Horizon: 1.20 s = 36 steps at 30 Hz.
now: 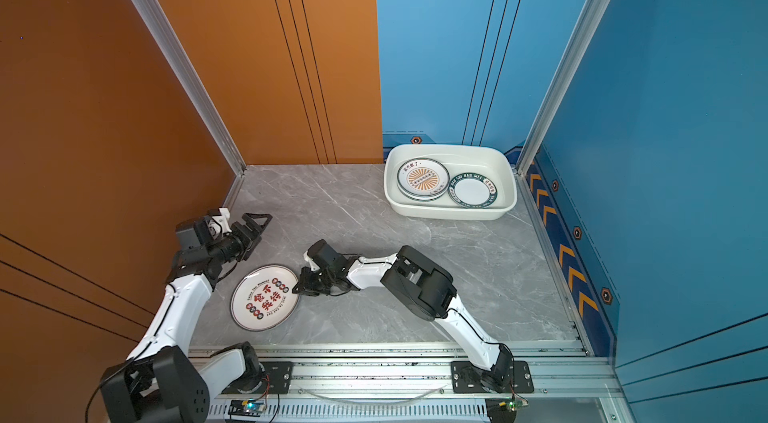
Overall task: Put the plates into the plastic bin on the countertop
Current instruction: 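Grasp the red-lettered plate rim with the right gripper and tilt it up, then hold the upright plate with the right gripper while the left gripper grasps its edge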
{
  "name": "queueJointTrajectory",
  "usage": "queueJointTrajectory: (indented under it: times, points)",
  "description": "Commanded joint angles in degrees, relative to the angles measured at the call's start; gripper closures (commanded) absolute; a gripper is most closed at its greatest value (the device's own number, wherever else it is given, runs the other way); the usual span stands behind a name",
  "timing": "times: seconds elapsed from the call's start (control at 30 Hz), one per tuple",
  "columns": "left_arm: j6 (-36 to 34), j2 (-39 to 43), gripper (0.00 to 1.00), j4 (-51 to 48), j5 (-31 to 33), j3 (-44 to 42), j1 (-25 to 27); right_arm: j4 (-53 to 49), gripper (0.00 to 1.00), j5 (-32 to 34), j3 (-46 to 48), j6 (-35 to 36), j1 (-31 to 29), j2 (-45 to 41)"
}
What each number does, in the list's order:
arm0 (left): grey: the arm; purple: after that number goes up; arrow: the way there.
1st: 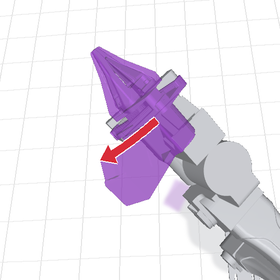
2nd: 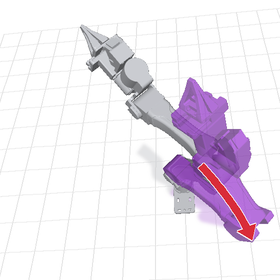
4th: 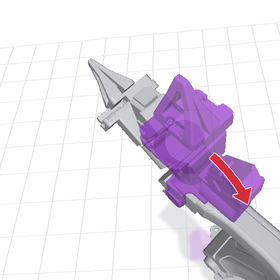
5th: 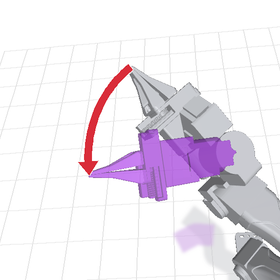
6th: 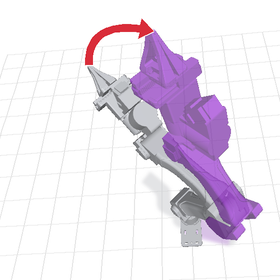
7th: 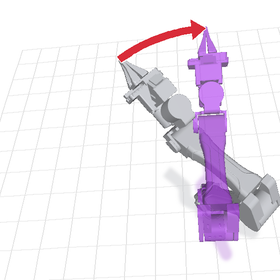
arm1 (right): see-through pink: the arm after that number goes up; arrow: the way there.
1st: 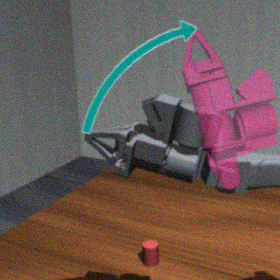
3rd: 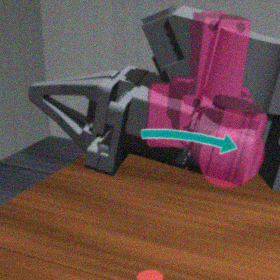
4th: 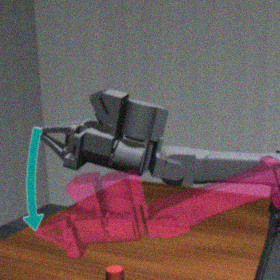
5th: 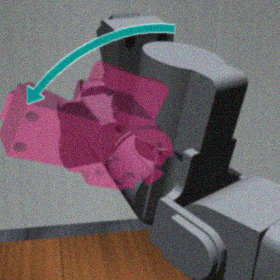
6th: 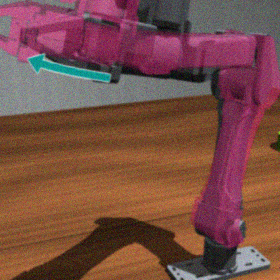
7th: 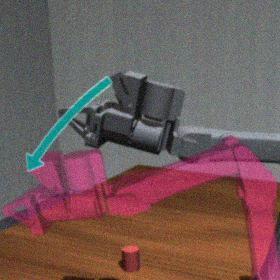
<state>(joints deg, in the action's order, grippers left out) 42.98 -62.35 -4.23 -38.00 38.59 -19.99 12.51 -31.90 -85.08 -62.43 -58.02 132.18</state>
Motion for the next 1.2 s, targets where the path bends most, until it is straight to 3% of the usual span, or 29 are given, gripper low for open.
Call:
queueJointTrajectory:
  times: [0.0,0.6,0.93,1.17]
  points:
    - [0.38,-0.05,0.02,1.71,-1.29,-1.72,-0.16,-1.56,1.0,2.43,2.84,1.89,3.12,-4.38]
    - [0.18,-4.52,0.02,5.45,2.4,-3.08,9.25,-10.84,1.0,4.83,13.45,10.28,17.2,-25.36]
    - [-0.05,-6.88,0.02,7.75,4.86,-3.19,16.68,-12.35,1.0,3.78,13.62,11.02,20.99,-29.69]
    - [1.65,-10.99,0.02,12.33,3.0,-2.94,20.73,-10.41,1.0,2.61,14.33,9.76,21.6,-30.49]
